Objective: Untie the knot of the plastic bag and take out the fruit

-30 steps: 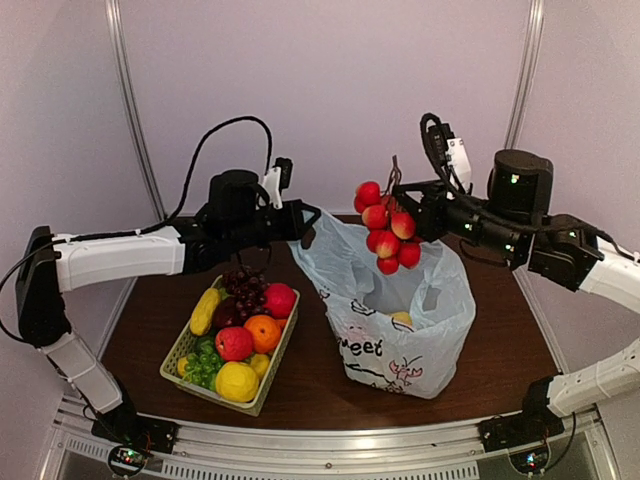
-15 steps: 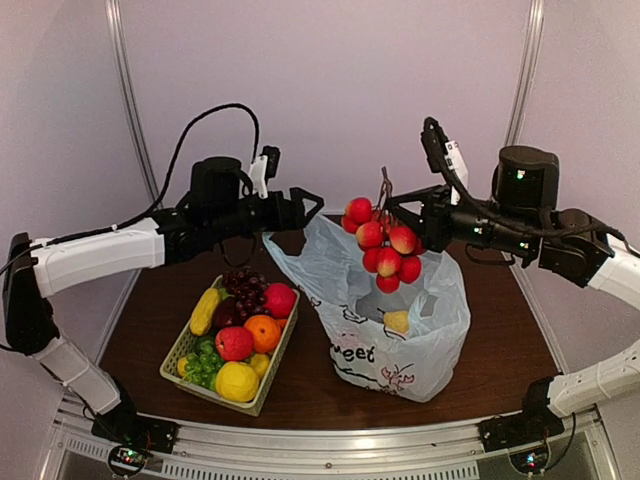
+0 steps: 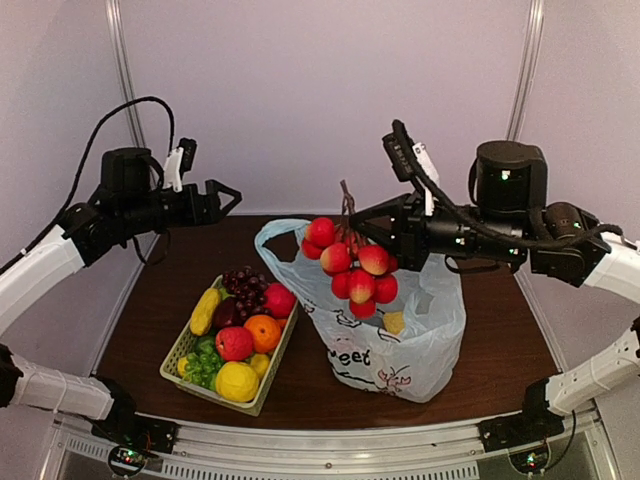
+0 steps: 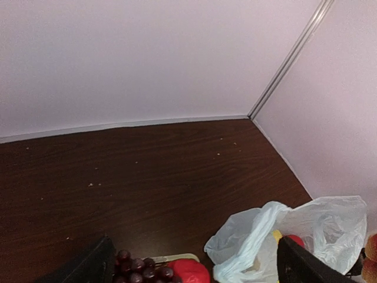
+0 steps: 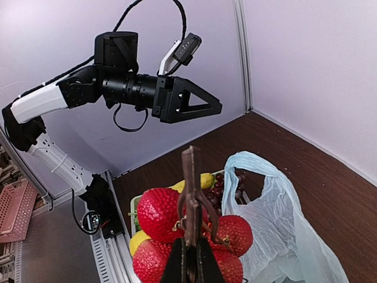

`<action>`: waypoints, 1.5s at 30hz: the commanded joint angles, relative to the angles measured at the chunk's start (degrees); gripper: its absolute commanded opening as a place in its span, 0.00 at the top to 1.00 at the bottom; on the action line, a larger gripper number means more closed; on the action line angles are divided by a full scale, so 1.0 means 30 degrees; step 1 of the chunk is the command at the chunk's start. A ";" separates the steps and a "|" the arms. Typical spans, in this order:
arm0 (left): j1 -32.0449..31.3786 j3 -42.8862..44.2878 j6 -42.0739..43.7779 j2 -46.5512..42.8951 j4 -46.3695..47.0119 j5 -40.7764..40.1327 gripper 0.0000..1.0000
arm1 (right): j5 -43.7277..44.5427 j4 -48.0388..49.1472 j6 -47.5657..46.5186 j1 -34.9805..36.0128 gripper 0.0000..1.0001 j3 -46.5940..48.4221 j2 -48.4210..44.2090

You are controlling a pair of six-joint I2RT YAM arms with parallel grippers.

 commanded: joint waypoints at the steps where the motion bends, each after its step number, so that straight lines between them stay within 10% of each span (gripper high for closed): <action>1: 0.2552 -0.1309 0.0938 -0.1682 -0.2440 0.1116 0.03 | 0.2322 -0.0257 -0.0100 0.1773 1.00 0.1558 0.1605; 23: 0.3697 -0.4821 0.1602 -0.7259 -0.5203 -0.0247 0.03 | 0.8599 -0.1194 -0.0464 0.3928 1.00 1.0242 1.3361; 45: 0.3697 -0.6725 -0.0070 -0.8741 -0.5049 -0.0389 0.03 | 0.7112 0.0672 -0.1020 0.2300 1.00 1.4628 1.8144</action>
